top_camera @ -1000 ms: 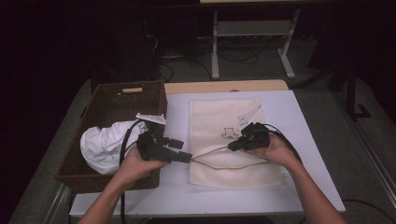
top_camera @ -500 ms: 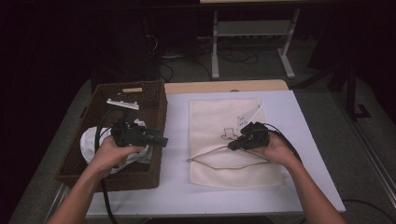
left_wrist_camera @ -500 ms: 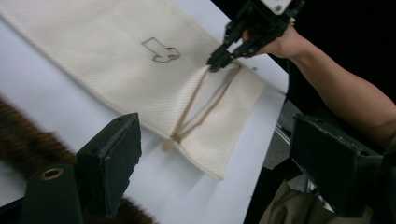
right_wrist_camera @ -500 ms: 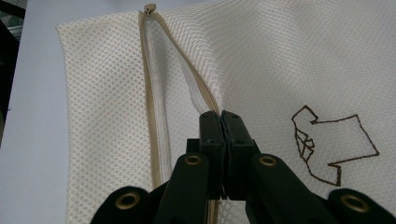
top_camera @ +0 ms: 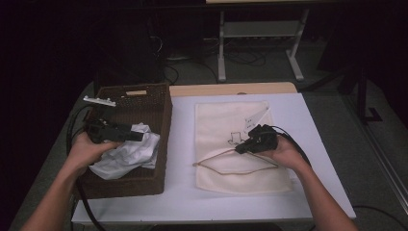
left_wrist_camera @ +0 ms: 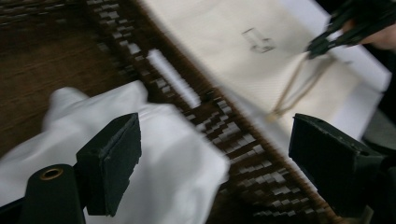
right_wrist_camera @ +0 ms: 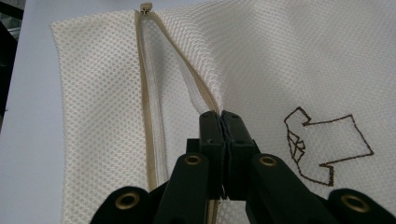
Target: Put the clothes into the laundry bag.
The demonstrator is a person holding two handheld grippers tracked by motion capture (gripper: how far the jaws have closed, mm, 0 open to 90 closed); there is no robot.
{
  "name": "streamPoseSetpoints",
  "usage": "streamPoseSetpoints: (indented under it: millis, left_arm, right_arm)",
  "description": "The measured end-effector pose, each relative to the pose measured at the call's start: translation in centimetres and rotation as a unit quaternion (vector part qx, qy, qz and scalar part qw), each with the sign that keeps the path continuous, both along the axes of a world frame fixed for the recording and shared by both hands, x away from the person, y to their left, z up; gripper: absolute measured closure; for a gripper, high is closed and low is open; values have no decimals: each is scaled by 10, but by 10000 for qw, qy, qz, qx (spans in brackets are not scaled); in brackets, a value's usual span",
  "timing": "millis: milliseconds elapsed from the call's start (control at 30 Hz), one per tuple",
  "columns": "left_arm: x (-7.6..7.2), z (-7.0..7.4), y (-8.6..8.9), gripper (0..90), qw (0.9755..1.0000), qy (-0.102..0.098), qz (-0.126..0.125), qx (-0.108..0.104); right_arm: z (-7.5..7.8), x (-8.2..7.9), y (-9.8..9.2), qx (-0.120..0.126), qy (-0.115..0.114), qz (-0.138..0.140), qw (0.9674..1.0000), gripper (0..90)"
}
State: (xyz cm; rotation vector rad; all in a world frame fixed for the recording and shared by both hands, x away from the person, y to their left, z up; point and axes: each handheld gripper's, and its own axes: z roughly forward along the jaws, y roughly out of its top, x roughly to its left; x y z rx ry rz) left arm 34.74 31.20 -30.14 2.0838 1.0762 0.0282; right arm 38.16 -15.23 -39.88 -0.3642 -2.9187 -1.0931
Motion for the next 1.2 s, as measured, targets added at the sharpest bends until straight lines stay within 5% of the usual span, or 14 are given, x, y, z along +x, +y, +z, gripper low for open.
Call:
streamPoseSetpoints:
  millis: [133,200,267,300,333,367,467,667,867,1133,1200]
  left_arm:
    - [2,-3,16,165,9991,-82,278,299]
    - [2,-5,22,165,9966,-134,445,678]
    - [2,-11,27,162,9905,-127,603,1227]
    - [2,-11,27,162,9905,-127,603,1227]
    - [3,-18,28,163,9844,-97,696,1616]
    - [3,-18,28,162,9844,-97,696,1616]
    - [5,-38,29,146,9761,289,554,2081]
    - [12,-54,27,115,9729,725,317,2173]
    - [20,-75,26,237,9641,1180,254,2364]
    - [24,-82,31,467,9673,1348,432,2105]
    - [26,-82,34,568,9697,1411,478,1937]
  right_arm:
    - [2,0,2,-39,-27,10,10000,879]
    - [3,1,3,-60,-51,27,10000,879]
    - [5,3,4,-62,-69,23,10000,879]
    - [5,3,4,-62,-69,23,10000,879]
    - [6,4,3,-49,-67,14,10000,879]
    - [6,4,3,-49,-67,14,10000,879]
    - [3,6,3,-73,-24,-14,10000,879]
    - [3,8,4,-78,-22,-36,10000,879]
    - [-1,10,5,-138,11,-81,9999,879]
    - [-1,12,3,-132,6,-174,9998,879]
    - [-1,14,2,-116,37,-217,9997,879]
